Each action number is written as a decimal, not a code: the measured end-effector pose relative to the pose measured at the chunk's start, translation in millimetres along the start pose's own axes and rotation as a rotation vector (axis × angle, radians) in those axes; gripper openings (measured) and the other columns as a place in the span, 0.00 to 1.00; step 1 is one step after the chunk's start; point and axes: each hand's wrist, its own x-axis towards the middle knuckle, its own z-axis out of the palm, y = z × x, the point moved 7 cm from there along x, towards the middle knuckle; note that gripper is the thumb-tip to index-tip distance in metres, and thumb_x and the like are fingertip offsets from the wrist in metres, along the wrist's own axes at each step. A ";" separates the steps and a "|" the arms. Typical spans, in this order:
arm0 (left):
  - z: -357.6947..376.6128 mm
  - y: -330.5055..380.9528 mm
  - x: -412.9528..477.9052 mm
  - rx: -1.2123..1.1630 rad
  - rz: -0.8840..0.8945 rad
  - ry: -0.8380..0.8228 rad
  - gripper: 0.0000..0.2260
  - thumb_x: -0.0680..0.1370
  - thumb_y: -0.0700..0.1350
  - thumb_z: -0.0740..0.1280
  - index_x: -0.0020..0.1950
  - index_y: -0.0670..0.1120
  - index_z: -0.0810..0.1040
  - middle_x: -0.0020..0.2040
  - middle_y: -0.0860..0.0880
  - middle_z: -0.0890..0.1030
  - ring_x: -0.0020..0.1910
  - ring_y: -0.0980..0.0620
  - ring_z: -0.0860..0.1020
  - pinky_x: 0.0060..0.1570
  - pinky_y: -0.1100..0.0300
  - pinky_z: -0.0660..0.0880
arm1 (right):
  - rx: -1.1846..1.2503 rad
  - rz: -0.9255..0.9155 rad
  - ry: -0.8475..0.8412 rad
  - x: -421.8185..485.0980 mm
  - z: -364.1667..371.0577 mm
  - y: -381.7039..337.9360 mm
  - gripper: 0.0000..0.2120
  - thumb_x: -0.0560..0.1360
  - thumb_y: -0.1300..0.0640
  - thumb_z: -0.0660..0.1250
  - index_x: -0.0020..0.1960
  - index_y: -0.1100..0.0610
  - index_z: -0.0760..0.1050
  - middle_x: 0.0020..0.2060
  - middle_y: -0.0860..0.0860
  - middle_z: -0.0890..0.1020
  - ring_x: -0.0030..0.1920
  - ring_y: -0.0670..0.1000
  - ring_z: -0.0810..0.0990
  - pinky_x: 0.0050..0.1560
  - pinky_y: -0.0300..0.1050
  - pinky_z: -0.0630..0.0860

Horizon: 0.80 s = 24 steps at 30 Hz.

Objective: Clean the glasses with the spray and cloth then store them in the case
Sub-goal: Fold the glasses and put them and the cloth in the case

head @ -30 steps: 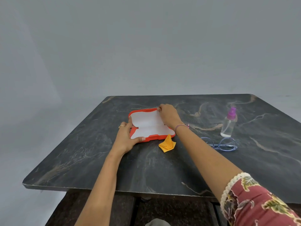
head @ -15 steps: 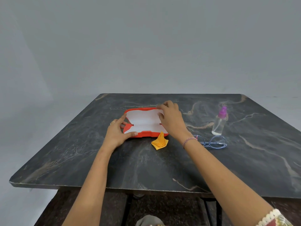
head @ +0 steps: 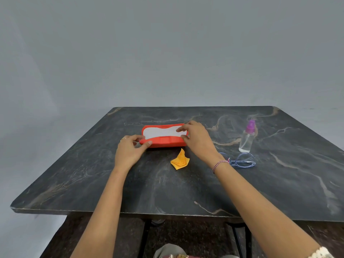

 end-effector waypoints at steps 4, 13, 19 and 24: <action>-7.0 5.8 -2.3 0.087 -0.003 0.135 0.11 0.74 0.52 0.69 0.53 0.49 0.82 0.55 0.45 0.77 0.54 0.49 0.76 0.46 0.58 0.71 | 0.029 0.013 -0.057 -4.7 2.2 -0.6 0.14 0.75 0.65 0.63 0.56 0.54 0.79 0.53 0.52 0.79 0.53 0.50 0.77 0.54 0.41 0.73; -7.2 32.4 -16.9 0.111 0.044 0.237 0.10 0.75 0.48 0.69 0.54 0.48 0.82 0.51 0.46 0.79 0.47 0.51 0.78 0.43 0.61 0.71 | 0.048 0.086 -0.158 -17.7 -1.9 2.1 0.09 0.76 0.61 0.65 0.53 0.54 0.81 0.49 0.52 0.83 0.49 0.49 0.80 0.51 0.39 0.73; 12.8 60.6 -31.2 0.033 0.082 0.089 0.04 0.73 0.45 0.71 0.46 0.48 0.83 0.39 0.52 0.81 0.35 0.58 0.76 0.38 0.65 0.71 | 0.029 0.168 -0.257 -25.7 15.3 5.3 0.16 0.70 0.52 0.73 0.54 0.56 0.78 0.47 0.52 0.81 0.48 0.52 0.80 0.45 0.41 0.73; 45.0 66.1 -44.7 0.040 0.065 -0.202 0.08 0.72 0.47 0.72 0.50 0.47 0.83 0.46 0.51 0.83 0.41 0.58 0.78 0.48 0.62 0.75 | 0.092 0.181 -0.239 -28.3 17.7 9.5 0.10 0.69 0.59 0.72 0.50 0.52 0.77 0.37 0.45 0.75 0.42 0.48 0.76 0.40 0.39 0.70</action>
